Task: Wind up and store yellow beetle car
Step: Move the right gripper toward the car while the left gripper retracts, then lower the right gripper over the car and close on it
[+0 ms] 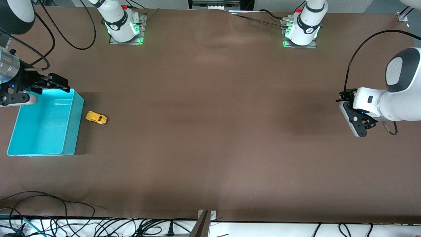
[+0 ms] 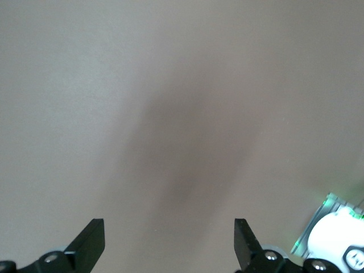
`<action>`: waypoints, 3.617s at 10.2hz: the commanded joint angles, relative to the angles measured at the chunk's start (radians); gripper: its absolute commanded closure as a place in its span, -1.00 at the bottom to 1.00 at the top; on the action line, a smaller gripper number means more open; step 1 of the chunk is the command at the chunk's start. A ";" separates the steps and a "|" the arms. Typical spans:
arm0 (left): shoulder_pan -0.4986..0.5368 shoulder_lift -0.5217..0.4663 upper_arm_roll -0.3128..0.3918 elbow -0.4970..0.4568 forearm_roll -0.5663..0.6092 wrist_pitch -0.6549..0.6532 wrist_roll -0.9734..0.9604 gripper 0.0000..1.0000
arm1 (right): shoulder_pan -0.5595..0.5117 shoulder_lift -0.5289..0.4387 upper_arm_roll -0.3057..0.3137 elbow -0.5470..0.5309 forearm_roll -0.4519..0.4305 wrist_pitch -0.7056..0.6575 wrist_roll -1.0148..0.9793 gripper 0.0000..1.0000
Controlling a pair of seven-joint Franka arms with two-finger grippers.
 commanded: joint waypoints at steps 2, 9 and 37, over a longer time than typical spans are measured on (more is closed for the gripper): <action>0.005 -0.035 -0.088 0.070 -0.023 -0.084 -0.384 -1.00 | -0.002 0.027 0.000 -0.005 0.017 -0.030 -0.277 -1.00; -0.280 -0.318 0.221 -0.106 -0.111 0.022 -0.772 -1.00 | -0.011 0.031 -0.046 -0.229 0.010 0.259 -0.598 -1.00; -0.365 -0.372 0.389 -0.049 -0.138 -0.046 -0.866 -1.00 | -0.012 0.209 -0.118 -0.634 -0.002 0.921 -1.091 -1.00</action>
